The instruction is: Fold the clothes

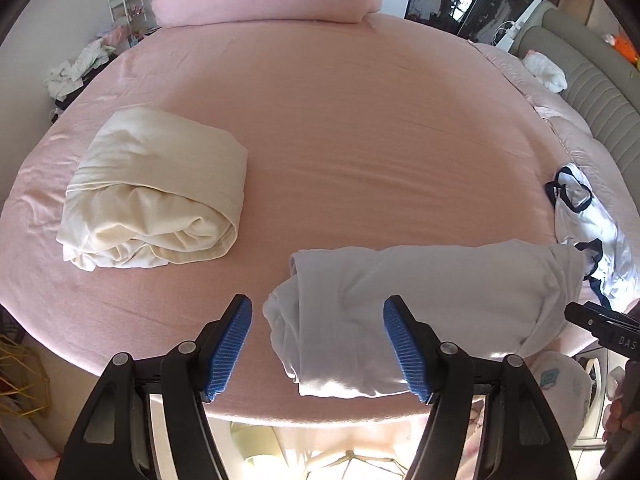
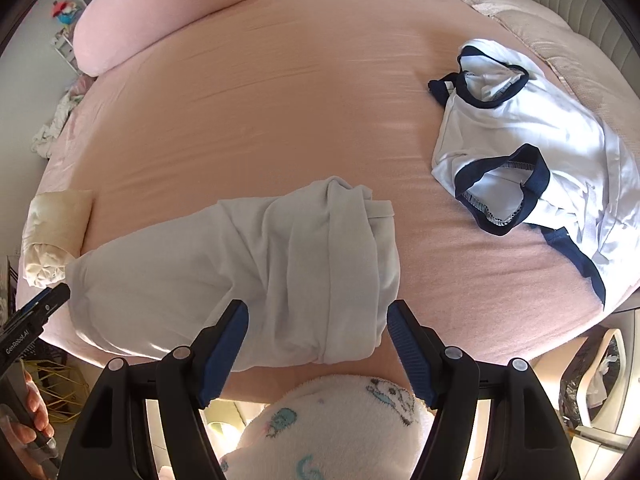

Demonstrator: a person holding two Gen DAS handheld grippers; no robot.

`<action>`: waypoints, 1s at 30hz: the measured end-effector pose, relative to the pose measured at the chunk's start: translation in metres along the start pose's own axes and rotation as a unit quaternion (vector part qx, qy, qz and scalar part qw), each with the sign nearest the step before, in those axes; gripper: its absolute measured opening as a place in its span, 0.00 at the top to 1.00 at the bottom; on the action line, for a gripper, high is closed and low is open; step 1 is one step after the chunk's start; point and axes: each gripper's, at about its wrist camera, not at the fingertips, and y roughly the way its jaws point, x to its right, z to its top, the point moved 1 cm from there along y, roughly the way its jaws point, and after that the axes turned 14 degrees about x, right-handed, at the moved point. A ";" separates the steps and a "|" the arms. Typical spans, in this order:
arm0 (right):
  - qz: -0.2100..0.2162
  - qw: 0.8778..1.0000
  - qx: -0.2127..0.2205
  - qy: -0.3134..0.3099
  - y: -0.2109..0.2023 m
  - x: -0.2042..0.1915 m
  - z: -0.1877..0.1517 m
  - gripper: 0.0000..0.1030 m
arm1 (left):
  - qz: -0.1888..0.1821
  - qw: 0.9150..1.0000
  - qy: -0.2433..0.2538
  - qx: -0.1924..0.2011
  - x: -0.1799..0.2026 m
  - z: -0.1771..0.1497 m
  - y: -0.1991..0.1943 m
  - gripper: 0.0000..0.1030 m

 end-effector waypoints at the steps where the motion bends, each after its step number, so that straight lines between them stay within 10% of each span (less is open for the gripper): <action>1: 0.002 1.000 0.000 -0.013 -0.001 -0.005 -0.003 0.31 | -0.005 1.000 -0.002 -0.004 0.003 -0.003 -0.002 0.35; 10: 0.012 0.998 -0.040 -0.056 0.020 -0.024 -0.041 0.31 | -0.015 0.998 0.013 -0.066 0.029 -0.041 0.023 0.35; 19: -0.047 0.996 -0.030 -0.069 0.032 -0.022 -0.053 0.33 | 0.109 0.986 0.120 -0.045 0.048 -0.056 0.043 0.35; 23: -0.074 0.996 -0.033 -0.048 0.034 -0.007 -0.053 0.32 | 0.079 0.993 0.063 -0.066 0.026 -0.052 0.049 0.31; 30: -0.081 0.995 -0.030 -0.054 0.032 -0.005 -0.054 0.32 | 0.093 0.988 0.105 -0.062 0.028 -0.042 0.040 0.30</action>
